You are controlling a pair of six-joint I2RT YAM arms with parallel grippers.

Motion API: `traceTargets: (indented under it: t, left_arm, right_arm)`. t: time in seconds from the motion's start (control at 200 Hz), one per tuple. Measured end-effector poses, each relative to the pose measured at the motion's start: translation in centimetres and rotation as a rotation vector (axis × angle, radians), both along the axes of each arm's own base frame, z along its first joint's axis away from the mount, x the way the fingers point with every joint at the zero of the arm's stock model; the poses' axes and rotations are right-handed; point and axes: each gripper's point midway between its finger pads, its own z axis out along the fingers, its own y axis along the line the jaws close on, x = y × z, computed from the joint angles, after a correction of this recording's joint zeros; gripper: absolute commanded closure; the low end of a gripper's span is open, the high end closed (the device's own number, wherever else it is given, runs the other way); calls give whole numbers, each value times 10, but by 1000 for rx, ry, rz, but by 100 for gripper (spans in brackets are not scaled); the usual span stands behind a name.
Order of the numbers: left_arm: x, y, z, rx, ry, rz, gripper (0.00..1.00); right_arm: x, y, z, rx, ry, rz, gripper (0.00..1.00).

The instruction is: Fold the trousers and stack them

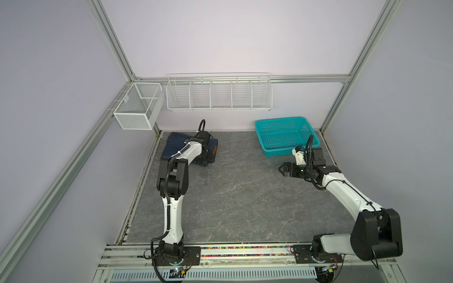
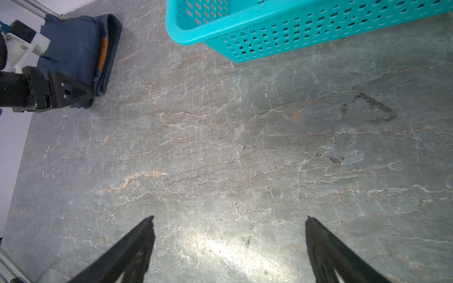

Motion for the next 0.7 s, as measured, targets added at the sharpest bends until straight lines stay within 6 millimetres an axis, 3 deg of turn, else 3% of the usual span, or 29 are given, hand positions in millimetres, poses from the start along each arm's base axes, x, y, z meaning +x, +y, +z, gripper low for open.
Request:
traceTargets:
  t: [0.275, 0.495, 0.7]
  left_arm:
    - [38, 30, 4, 25, -45, 66, 39]
    - [53, 31, 13, 21, -63, 60, 39]
    - [50, 26, 25, 6, -60, 27, 38]
  right_arm:
    - [-1, 3, -1, 13, 8, 11, 4]
    - [-1, 3, -4, 14, 15, 11, 4]
    - [3, 1, -1, 18, 1, 6, 5]
